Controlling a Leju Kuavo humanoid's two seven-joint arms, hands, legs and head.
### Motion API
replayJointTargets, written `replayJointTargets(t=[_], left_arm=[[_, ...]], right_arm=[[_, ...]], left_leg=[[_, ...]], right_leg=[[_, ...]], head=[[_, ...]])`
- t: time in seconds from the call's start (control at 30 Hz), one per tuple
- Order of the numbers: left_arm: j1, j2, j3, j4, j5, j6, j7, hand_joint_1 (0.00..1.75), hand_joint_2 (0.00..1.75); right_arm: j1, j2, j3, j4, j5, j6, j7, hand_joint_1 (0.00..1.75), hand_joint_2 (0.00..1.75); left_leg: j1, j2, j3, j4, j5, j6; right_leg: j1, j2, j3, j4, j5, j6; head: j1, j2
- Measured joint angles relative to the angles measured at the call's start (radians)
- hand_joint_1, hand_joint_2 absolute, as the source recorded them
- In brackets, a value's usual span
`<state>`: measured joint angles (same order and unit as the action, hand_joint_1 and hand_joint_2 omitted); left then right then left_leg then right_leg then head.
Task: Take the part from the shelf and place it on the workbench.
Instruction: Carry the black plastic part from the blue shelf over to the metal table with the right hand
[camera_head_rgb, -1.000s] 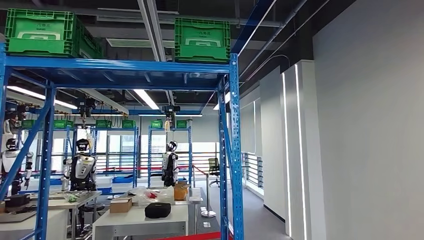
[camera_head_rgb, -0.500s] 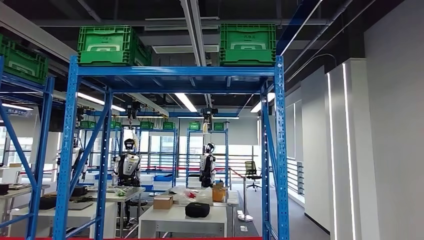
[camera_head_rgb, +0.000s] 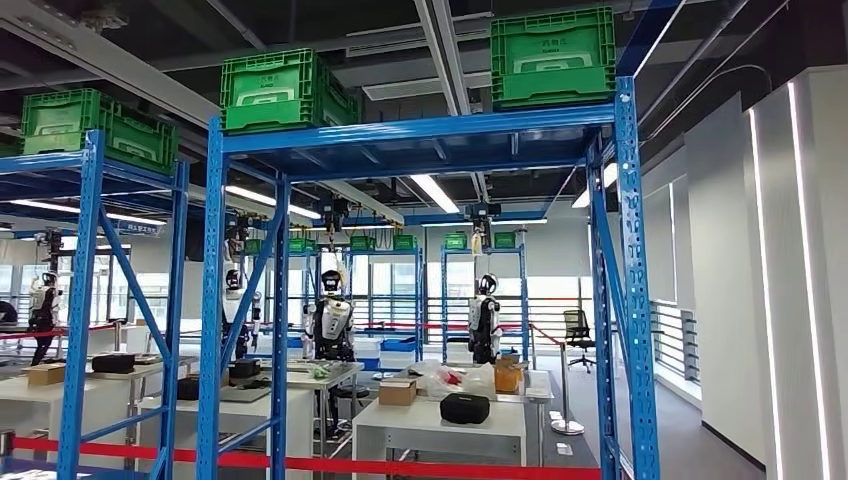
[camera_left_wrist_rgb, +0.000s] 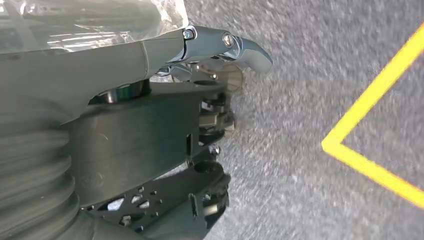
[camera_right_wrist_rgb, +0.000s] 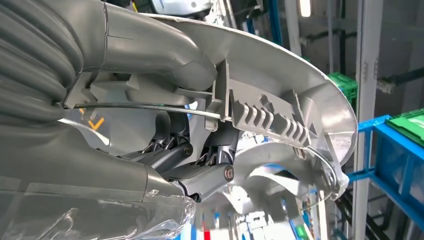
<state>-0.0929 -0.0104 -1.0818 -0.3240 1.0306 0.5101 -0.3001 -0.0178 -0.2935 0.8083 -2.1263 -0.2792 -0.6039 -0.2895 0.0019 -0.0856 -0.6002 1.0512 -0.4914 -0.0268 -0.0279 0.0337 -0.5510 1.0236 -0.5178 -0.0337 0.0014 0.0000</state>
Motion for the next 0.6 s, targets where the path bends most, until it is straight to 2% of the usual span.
replayJointTargets(t=[0.07,0.1,0.13,0.17,0.2,0.23,0.3,0.37,0.43,0.47,0.5,0.57,0.6], left_arm=[[-0.001,0.000,-0.001,0.000,0.000,-0.001,0.004,0.00,1.75],[-0.002,0.000,-0.001,0.000,0.000,-0.001,0.006,0.00,1.75],[-0.002,0.000,-0.002,0.001,0.000,-0.001,0.008,0.00,1.75],[-0.002,0.000,-0.002,0.001,0.000,-0.002,0.008,0.00,1.75],[-0.002,0.000,-0.003,0.001,0.000,-0.002,0.009,0.00,1.75],[-0.002,0.000,-0.003,0.001,0.001,-0.001,0.009,0.00,1.75],[-0.003,0.000,-0.004,0.002,0.001,-0.001,0.009,0.00,1.75],[-0.004,0.000,-0.005,0.002,0.001,-0.001,0.011,0.00,1.75],[-0.003,-0.001,-0.006,0.003,0.003,0.000,0.012,0.00,1.75],[-0.003,-0.001,-0.007,0.003,0.003,0.001,0.012,0.00,1.75],[-0.003,-0.002,-0.007,0.003,0.004,0.001,0.013,0.00,1.75],[-0.005,-0.003,-0.008,0.003,0.005,0.001,0.013,0.00,1.75],[-0.005,-0.004,-0.008,0.003,0.005,0.000,0.013,0.00,1.75]], right_arm=[[0.000,0.000,0.000,0.000,0.000,0.001,0.000,1.75,1.75],[0.000,0.001,0.000,0.000,0.000,0.001,0.001,1.75,1.75],[-0.001,0.001,0.000,0.000,0.000,0.001,0.002,1.75,1.75],[-0.001,0.001,0.000,0.000,0.000,0.002,0.003,1.75,1.75],[-0.001,0.001,0.000,0.001,0.000,0.002,0.005,1.75,1.75],[-0.002,0.001,0.000,0.001,0.000,0.002,0.006,1.75,1.75],[-0.004,0.002,0.000,0.000,0.000,0.003,0.009,1.75,1.75],[-0.006,0.002,0.000,0.000,0.000,0.005,0.012,1.75,1.75],[-0.011,0.002,0.000,0.000,0.000,0.007,0.015,1.75,1.75],[-0.013,0.002,0.000,0.000,0.000,0.009,0.016,1.75,1.75],[-0.014,0.003,0.000,0.000,0.000,0.010,0.017,1.75,1.75],[-0.013,0.003,0.000,0.000,0.000,0.012,0.017,1.75,1.75],[-0.013,0.002,0.000,0.001,0.000,0.012,0.017,1.75,1.75]], left_leg=[[0.002,0.052,-0.046,0.105,-0.055,-0.012],[0.006,0.064,-0.076,0.167,-0.081,-0.016],[0.008,0.068,-0.096,0.211,-0.093,-0.019],[0.010,0.070,-0.102,0.222,-0.086,-0.020],[0.011,0.073,-0.089,0.196,-0.063,-0.019],[0.011,0.082,-0.060,0.140,-0.028,-0.016],[0.001,0.122,0.001,0.019,0.018,-0.004],[-0.010,0.147,0.021,-0.029,0.023,0.011],[-0.011,0.130,0.018,-0.035,0.024,0.025],[-0.009,0.119,0.019,-0.041,0.027,0.031],[-0.006,0.109,0.021,-0.047,0.030,0.037],[-0.003,0.088,0.023,-0.053,0.034,0.044],[-0.003,0.077,0.023,-0.053,0.034,0.045]], right_leg=[[0.000,-0.030,0.004,-0.002,-0.001,-0.008],[0.001,-0.045,0.006,-0.002,-0.003,-0.010],[0.002,-0.060,0.007,-0.002,-0.005,-0.011],[0.002,-0.073,0.008,-0.002,-0.007,-0.010],[0.003,-0.086,0.011,-0.002,-0.009,-0.009],[0.003,-0.099,0.015,-0.002,-0.012,-0.007],[0.006,-0.120,0.022,-0.001,-0.018,0.000],[0.009,-0.138,0.025,-0.001,-0.023,0.011],[0.009,-0.154,0.029,-0.004,-0.026,0.023],[0.007,-0.143,0.029,0.001,-0.033,0.028],[0.006,-0.121,0.023,0.020,-0.048,0.031],[0.004,-0.064,-0.024,0.117,-0.102,0.034],[0.005,-0.049,-0.057,0.182,-0.129,0.033]], head=[[0.004,0.000],[0.005,0.000],[0.006,0.000],[0.007,0.000],[0.008,0.000],[0.010,0.000],[0.011,0.000],[0.011,0.000],[0.008,0.000],[0.008,0.000],[0.006,0.000],[0.002,0.000],[0.000,0.000]])
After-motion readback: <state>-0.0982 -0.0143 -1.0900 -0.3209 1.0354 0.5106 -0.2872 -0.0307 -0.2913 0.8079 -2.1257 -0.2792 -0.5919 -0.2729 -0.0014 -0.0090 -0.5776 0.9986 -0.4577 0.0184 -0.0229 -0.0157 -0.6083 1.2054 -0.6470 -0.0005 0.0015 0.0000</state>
